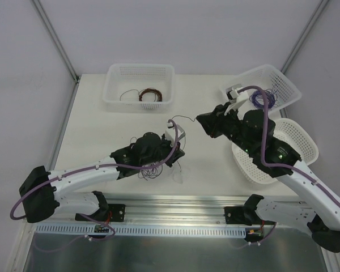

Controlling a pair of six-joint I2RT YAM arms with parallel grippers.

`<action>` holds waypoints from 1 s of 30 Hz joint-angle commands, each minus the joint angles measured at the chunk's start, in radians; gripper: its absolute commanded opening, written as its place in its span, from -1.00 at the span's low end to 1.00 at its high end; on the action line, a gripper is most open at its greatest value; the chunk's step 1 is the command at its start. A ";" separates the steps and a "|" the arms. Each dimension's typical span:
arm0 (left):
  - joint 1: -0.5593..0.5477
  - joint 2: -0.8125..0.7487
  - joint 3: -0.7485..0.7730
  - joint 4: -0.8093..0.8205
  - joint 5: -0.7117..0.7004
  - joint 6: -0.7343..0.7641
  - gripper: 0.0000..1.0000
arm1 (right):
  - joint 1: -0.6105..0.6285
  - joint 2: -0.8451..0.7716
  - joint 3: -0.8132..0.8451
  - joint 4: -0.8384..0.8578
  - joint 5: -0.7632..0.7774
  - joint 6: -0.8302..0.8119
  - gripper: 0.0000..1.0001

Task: Untangle the cables

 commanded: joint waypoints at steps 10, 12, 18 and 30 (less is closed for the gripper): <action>0.087 -0.054 0.473 -0.716 -0.242 0.020 -1.00 | 0.001 -0.198 -0.305 -0.204 0.230 0.013 0.44; 0.087 -0.048 0.537 -0.800 -0.286 0.043 -1.00 | 0.001 -0.232 -0.328 -0.224 0.235 0.014 0.53; 0.180 -0.054 0.614 -0.844 -0.368 0.107 -1.00 | 0.000 -0.284 -0.394 -0.248 0.236 0.016 0.79; 0.469 0.123 0.913 -0.819 -0.302 0.201 -1.00 | 0.001 -0.365 -0.477 -0.239 0.152 0.033 0.99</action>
